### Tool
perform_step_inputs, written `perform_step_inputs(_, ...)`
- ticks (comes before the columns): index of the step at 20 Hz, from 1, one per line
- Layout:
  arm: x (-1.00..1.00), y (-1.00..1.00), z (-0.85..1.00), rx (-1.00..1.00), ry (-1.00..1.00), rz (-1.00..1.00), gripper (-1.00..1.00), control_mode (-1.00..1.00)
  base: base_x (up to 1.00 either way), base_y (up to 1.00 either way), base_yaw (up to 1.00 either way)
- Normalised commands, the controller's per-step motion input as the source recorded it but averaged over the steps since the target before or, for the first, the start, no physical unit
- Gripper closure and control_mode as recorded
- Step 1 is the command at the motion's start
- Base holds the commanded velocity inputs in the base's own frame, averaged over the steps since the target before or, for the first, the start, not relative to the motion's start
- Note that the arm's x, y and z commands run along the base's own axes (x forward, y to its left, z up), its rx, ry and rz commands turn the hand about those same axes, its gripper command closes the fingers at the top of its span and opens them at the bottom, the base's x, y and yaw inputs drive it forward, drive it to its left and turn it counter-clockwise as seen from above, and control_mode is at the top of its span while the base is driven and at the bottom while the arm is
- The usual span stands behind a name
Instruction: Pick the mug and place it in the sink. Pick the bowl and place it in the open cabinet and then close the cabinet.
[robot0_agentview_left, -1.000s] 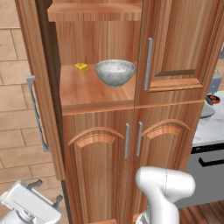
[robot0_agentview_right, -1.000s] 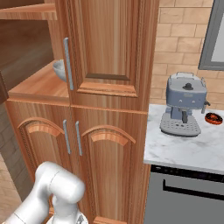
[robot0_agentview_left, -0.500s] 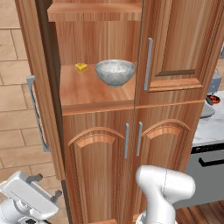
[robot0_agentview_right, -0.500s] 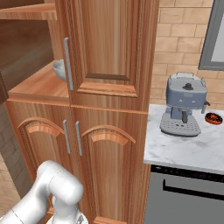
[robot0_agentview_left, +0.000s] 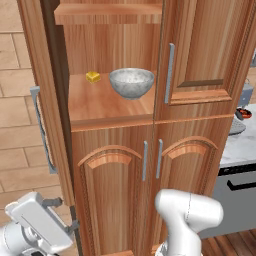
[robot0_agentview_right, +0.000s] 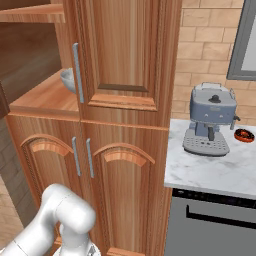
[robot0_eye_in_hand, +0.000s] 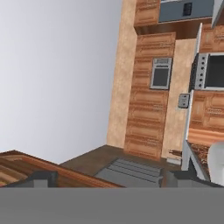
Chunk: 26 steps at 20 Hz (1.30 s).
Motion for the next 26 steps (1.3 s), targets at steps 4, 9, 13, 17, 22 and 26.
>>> perform_step_inputs(4,0.0,0.0,0.44,0.0,0.0,0.0,-1.0,-1.0,0.0,0.0,0.0)
perform_step_inputs(9,0.0,0.0,0.11,0.0,0.0,0.0,-1.0,-1.0,0.0,0.0,0.0)
perform_step_inputs(13,-0.12,-0.16,0.0,0.07,0.0,0.0,-1.0,-1.0,0.0,0.0,0.0)
perform_step_inputs(17,0.05,0.02,0.0,0.02,0.07,0.0,-1.0,-1.0,0.0,0.0,0.0)
perform_step_inputs(22,0.06,0.2,0.0,0.0,0.1,0.02,-1.0,-1.0,0.0,0.0,0.0)
perform_step_inputs(26,0.03,0.16,0.0,0.0,0.09,0.05,-1.0,-1.0,0.0,0.0,0.0)
